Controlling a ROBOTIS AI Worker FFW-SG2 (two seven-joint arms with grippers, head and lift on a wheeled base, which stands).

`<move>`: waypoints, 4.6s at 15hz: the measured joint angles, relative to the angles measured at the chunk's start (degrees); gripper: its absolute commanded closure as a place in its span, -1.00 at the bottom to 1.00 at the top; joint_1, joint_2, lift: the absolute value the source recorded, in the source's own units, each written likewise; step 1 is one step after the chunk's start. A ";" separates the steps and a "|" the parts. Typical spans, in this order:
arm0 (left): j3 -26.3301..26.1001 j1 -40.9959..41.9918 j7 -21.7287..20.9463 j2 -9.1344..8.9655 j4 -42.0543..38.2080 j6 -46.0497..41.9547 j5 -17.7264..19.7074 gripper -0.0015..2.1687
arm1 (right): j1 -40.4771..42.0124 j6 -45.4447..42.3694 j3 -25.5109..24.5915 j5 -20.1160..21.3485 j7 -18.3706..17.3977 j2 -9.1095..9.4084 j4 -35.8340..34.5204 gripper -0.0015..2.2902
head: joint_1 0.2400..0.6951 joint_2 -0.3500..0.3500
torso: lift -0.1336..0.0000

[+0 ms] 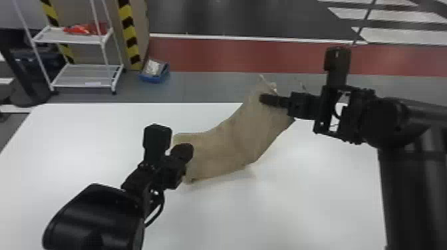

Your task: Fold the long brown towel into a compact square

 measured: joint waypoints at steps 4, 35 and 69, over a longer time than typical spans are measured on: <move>1.07 0.94 -2.35 0.74 -0.65 0.25 0.36 0.62 | -0.97 -0.20 0.06 0.58 -0.34 0.37 1.12 0.00 | 1.00 -0.21 | -0.77; -6.14 2.76 -0.03 -0.25 3.10 -4.78 -0.01 0.62 | 3.83 -13.24 19.04 5.16 -3.92 5.50 11.84 -0.96 | 1.00 0.03 | -0.77; -7.20 7.57 -2.40 5.00 -8.19 -4.08 1.17 0.54 | 11.54 -31.20 2.50 5.26 -2.76 -0.12 18.06 0.65 | 1.00 -0.52 | -0.76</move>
